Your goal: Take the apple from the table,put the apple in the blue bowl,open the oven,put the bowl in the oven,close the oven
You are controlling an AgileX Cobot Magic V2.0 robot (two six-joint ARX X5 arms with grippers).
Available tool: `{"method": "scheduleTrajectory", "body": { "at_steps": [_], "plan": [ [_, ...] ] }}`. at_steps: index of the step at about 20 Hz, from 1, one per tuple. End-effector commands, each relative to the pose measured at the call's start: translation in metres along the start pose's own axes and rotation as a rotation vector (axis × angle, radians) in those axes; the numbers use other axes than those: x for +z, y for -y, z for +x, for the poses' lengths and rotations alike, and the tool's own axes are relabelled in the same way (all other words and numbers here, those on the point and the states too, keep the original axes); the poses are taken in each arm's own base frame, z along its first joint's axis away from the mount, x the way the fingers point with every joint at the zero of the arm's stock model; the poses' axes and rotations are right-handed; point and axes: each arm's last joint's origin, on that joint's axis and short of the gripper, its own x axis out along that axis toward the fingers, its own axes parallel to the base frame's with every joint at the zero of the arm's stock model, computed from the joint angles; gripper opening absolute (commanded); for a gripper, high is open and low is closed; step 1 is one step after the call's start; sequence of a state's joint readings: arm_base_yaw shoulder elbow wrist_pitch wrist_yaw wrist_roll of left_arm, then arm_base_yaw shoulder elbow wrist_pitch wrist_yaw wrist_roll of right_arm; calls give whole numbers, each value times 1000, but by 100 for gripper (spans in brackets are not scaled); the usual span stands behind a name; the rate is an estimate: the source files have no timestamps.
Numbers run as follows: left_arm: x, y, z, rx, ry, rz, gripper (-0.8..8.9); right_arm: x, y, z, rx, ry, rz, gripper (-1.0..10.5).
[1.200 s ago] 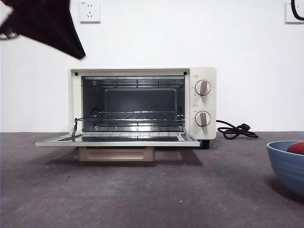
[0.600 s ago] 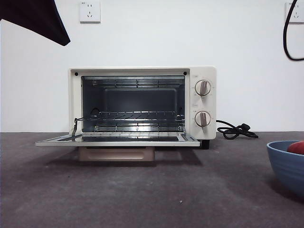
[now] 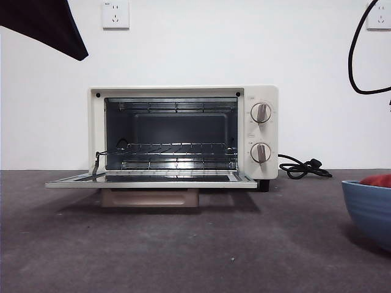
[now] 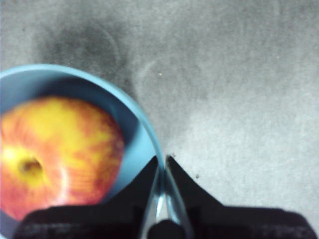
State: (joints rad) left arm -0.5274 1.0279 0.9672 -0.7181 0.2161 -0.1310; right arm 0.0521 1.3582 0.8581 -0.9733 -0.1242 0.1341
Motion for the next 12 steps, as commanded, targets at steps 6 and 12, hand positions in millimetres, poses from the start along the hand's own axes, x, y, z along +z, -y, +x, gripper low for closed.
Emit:
{"method": "scheduleTrajectory", "body": {
  "at_steps": [6,12],
  "plan": [
    [-6,-1,0,3,-39,23,-6,5,-4,-9,70,43,27,-17],
    [-8,0,-2,4,-51,21,-6,23,-43,-47,120,143,15,-17]
  ]
}}
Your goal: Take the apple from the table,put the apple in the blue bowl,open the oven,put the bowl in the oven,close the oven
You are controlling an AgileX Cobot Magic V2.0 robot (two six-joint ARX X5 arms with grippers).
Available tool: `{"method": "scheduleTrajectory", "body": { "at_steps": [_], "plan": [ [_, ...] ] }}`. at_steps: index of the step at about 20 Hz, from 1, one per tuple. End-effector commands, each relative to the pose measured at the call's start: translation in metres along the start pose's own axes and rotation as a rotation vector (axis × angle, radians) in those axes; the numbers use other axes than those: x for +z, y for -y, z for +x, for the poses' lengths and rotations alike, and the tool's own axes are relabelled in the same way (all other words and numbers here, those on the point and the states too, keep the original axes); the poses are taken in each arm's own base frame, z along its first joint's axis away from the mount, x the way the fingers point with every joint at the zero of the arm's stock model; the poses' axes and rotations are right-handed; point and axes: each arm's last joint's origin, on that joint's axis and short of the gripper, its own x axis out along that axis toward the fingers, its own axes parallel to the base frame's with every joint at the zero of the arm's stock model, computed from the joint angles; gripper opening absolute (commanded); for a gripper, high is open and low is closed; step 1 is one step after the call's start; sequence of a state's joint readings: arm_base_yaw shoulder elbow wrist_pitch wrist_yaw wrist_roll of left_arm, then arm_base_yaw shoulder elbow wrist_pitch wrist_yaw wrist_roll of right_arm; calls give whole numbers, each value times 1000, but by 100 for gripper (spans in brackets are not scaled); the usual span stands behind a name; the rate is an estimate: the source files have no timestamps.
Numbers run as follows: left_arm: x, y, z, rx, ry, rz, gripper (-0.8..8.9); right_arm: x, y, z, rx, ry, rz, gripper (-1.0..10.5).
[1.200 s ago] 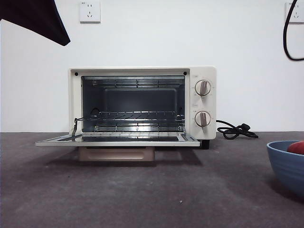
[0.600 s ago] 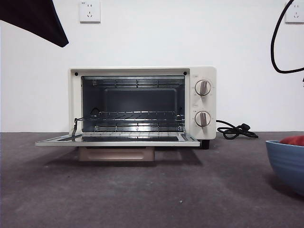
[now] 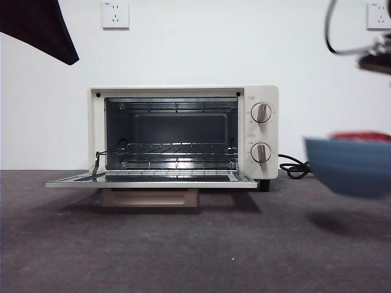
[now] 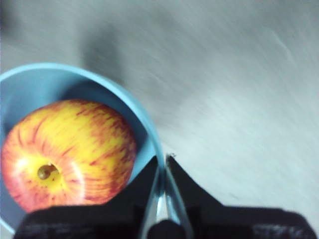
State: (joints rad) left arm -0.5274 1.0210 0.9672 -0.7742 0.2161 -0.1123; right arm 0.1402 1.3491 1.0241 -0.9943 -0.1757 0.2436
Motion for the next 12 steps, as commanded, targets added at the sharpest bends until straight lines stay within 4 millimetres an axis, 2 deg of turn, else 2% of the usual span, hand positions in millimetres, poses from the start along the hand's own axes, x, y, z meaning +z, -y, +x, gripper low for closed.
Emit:
{"method": "scheduleTrajectory", "body": {
  "at_steps": [1,3,7,10,12],
  "plan": [
    [-3,0,-1,-1,-3,13,-6,9,-24,-6,42,30,1,-17],
    [-3,1,-3,-2,5,15,-6,22,-51,-1,76,54,-26,-17],
    [-7,2,-13,-3,22,23,-6,52,-111,23,124,43,-84,-17],
    [-10,4,-22,-5,46,28,-6,80,-143,34,152,43,-72,-17],
    [-12,5,-28,0,61,31,-6,96,-157,31,158,44,-66,-17]
  ]
}}
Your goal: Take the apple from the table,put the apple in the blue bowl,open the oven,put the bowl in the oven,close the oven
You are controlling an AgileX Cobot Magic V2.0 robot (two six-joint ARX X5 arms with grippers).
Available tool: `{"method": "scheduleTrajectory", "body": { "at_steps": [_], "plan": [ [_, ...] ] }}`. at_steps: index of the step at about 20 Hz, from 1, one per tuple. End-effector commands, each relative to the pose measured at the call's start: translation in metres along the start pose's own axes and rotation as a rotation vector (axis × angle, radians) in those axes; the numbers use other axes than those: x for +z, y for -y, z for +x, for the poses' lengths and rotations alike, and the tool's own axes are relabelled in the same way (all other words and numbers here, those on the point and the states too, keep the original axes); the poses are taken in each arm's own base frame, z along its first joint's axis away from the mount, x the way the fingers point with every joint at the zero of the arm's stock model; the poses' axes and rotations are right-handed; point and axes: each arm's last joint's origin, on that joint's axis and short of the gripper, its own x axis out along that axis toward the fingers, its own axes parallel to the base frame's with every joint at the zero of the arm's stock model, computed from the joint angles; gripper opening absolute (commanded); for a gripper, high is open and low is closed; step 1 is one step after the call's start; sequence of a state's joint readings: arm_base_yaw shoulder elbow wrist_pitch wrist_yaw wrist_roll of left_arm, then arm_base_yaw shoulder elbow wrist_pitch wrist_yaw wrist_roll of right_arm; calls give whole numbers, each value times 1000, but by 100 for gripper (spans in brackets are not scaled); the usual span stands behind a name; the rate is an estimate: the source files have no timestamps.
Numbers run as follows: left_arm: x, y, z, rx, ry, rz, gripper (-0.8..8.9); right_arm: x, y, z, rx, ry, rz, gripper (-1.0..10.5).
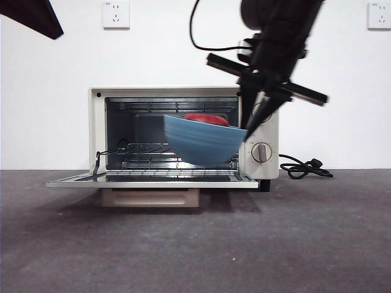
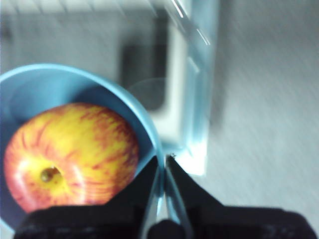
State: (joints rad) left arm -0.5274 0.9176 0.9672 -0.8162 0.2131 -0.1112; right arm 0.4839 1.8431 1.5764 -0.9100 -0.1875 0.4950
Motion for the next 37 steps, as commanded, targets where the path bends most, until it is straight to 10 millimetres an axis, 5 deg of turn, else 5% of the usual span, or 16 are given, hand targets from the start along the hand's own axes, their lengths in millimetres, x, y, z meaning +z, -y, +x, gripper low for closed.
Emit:
{"method": "scheduleTrajectory", "body": {
  "at_steps": [1,10,30,33,37],
  "plan": [
    [-3,1,-4,3,8,18,-6,20,-13,-5,19,18,38,-17],
    [-6,2,-10,1,22,25,-6,68,-36,10,-16,67,203,-17],
    [-14,1,-11,8,-52,43,-5,74,-32,15,-85,156,342,13],
    [-14,1,-11,8,-53,44,-6,74,-31,15,-97,165,339,176],
    [-14,1,-11,9,-61,43,-6,77,-32,15,-90,196,306,186]
  ]
}}
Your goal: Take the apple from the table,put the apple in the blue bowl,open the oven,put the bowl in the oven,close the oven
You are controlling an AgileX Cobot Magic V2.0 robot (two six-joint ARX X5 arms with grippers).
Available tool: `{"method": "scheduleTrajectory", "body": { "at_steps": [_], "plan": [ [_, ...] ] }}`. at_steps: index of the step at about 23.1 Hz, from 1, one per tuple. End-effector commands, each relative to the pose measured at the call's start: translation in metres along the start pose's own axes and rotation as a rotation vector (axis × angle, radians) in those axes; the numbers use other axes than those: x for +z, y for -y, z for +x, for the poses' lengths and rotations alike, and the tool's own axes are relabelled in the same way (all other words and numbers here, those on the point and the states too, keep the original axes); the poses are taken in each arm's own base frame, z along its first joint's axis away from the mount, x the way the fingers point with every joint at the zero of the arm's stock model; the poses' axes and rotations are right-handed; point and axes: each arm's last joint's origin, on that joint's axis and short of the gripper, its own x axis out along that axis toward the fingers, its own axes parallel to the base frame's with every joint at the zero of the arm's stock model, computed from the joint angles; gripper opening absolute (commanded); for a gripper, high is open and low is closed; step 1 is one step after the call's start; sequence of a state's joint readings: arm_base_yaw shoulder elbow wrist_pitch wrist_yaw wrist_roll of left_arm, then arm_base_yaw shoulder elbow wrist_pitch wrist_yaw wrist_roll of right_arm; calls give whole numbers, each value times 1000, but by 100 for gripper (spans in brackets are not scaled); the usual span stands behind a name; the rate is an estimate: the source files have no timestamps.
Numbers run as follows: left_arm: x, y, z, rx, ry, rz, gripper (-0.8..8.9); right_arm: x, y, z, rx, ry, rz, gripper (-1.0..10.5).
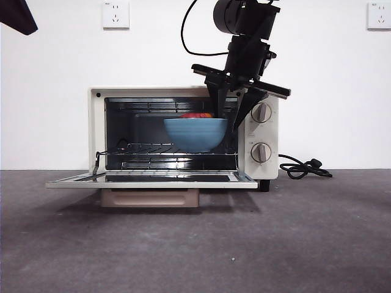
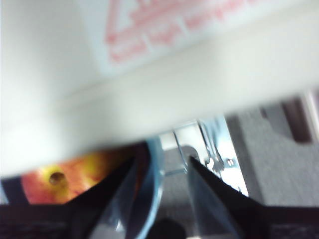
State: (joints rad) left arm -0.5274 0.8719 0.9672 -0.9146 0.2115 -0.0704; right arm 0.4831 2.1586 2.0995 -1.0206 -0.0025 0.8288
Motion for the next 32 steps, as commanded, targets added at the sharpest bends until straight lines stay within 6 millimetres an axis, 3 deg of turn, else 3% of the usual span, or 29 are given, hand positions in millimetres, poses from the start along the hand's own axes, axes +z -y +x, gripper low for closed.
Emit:
{"method": "scheduleTrajectory", "body": {
  "at_steps": [1,11,19,25,32],
  "plan": [
    [-3,0,1,3,-13,12,-6,1,-2,4,6,13,-28,186],
    [-3,0,1,3,-18,11,-6,-5,-8,1,-24,53,-131,186],
    [-3,0,1,3,-17,13,-6,-9,-15,-24,-50,160,-224,186],
    [-3,-2,1,62,-14,17,-6,-9,-16,-62,-34,239,-339,186],
    [2,-12,4,121,7,-21,-8,-31,-16,-135,-43,339,-603,186]
  ]
}}
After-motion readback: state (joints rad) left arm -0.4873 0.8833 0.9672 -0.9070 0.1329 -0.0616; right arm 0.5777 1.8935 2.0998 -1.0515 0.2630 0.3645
